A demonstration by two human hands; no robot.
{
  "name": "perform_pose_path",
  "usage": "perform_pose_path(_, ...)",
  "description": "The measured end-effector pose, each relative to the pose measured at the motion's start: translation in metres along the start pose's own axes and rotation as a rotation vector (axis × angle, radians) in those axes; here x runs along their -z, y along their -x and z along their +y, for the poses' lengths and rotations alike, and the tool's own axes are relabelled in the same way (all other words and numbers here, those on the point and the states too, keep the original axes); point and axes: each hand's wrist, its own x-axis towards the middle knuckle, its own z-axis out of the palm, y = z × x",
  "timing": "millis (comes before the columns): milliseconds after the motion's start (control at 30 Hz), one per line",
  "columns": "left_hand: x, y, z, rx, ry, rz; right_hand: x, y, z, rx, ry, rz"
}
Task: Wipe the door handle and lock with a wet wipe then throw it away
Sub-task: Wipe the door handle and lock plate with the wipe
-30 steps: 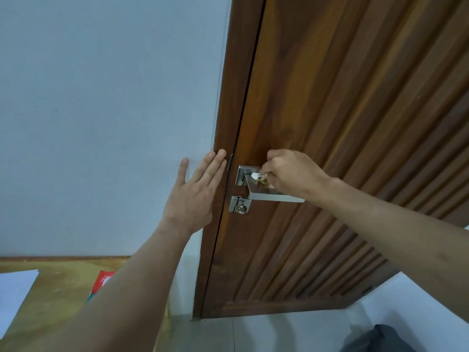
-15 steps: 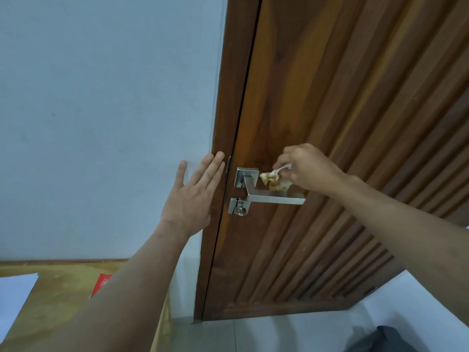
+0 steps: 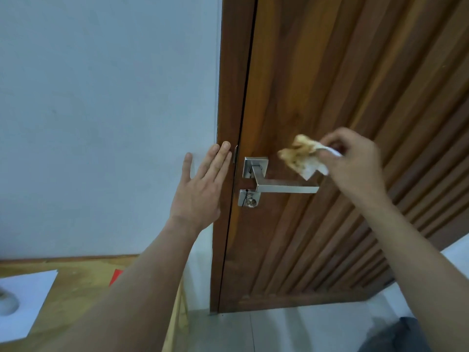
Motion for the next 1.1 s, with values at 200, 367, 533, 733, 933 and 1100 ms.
perform_pose_path(200,-0.009,-0.001,0.001,-0.004,-0.003,0.074,-0.030,0.100,0.055,-0.600,-0.717,0.424)
perform_pose_path(367,-0.019,-0.001,-0.001,-0.021,-0.024,0.152,-0.109,0.138,0.049,-0.661,-0.693,0.195)
perform_pose_path(533,-0.028,-0.002,-0.001,-0.016,-0.039,0.215,-0.149,0.108,0.017,-0.041,-0.277,0.201)
perform_pose_path(733,-0.033,-0.004,0.002,-0.006,-0.044,0.230,-0.176,0.096,0.031,0.219,0.258,0.103)
perform_pose_path(933,-0.030,-0.004,0.003,0.004,-0.040,0.226,-0.160,0.090,0.032,0.391,0.451,-0.023)
perform_pose_path(1100,-0.029,-0.004,0.006,0.021,-0.020,0.225,-0.143,0.082,0.020,0.445,0.579,-0.206)
